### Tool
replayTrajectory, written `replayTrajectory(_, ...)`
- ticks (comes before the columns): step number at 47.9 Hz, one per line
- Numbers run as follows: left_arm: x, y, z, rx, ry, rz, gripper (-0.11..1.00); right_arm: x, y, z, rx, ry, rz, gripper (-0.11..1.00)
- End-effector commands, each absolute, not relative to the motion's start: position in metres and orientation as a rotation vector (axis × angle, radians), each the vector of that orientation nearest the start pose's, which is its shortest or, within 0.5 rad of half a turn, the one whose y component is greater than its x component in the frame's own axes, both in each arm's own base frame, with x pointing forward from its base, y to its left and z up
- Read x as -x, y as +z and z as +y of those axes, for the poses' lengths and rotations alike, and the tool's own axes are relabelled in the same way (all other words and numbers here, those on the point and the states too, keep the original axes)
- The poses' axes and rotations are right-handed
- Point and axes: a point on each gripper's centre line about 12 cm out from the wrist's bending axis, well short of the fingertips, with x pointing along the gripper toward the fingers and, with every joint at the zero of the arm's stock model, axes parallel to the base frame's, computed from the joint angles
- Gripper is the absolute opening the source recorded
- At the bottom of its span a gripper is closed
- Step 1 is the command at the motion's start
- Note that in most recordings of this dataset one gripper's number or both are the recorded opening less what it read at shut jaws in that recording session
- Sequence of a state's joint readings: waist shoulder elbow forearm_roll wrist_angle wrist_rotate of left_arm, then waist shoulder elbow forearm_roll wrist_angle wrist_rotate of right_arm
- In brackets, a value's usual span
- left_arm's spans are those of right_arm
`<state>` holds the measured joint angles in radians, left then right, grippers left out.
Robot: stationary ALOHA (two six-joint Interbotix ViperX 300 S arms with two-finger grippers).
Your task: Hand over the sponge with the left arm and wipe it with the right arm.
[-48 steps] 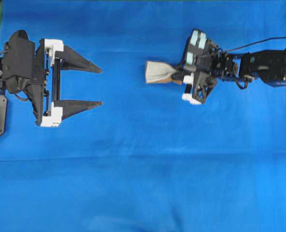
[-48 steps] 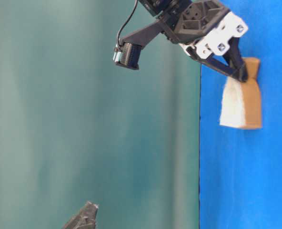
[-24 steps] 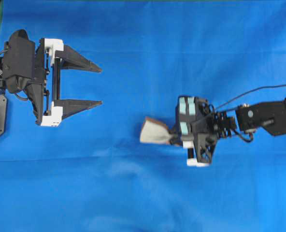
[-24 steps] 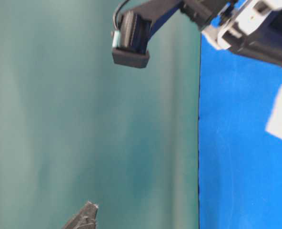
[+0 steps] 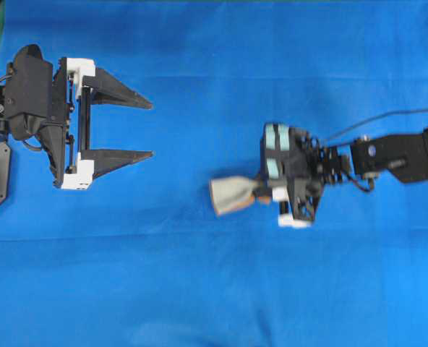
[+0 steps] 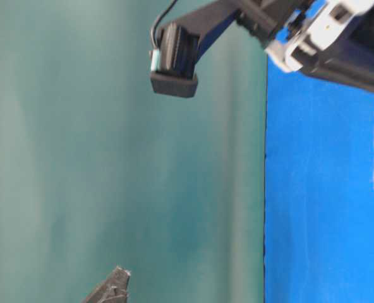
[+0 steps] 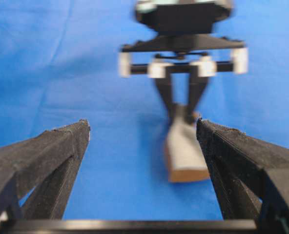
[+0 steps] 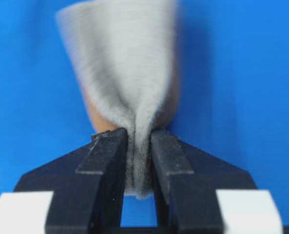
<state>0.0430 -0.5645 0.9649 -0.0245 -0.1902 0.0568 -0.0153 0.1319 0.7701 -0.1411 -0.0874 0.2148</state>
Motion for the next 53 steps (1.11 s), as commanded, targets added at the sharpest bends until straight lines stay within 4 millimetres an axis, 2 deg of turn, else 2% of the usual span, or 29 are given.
replayTrajectory(1, -0.283, 0.276, 0.014, -0.03, 0.047, 0.194, 0.88, -0.366, 0.098, -0.039, -0.086, -0.105, 0.801, 0.21)
replayTrajectory(8, -0.282, 0.276, 0.013, -0.03, 0.046, 0.196, 0.88, -0.36, 0.098, -0.086, -0.083, -0.2, 0.794, 0.21)
replayTrajectory(15, -0.282, 0.276, 0.014, -0.03, 0.047, 0.194, 0.88, -0.354, 0.102, -0.12, -0.077, -0.267, 0.777, 0.21)
replayTrajectory(22, -0.282, 0.276, 0.013, -0.032, 0.045, 0.194, 0.88, -0.35, 0.104, -0.137, -0.071, -0.3, 0.771, 0.21)
replayTrajectory(28, -0.282, 0.276, 0.013, -0.032, 0.045, 0.196, 0.88, -0.351, 0.104, -0.135, -0.069, -0.293, 0.771, 0.21)
replayTrajectory(33, -0.282, 0.276, 0.014, -0.033, 0.047, 0.194, 0.88, -0.355, 0.103, -0.121, -0.074, -0.265, 0.772, 0.21)
replayTrajectory(37, -0.282, 0.275, 0.014, -0.032, 0.047, 0.196, 0.88, -0.36, 0.1, -0.1, -0.075, -0.22, 0.778, 0.21)
replayTrajectory(53, -0.282, 0.276, 0.014, -0.032, 0.047, 0.196, 0.88, -0.375, 0.1, 0.02, -0.091, 0.019, 0.783, 0.21)
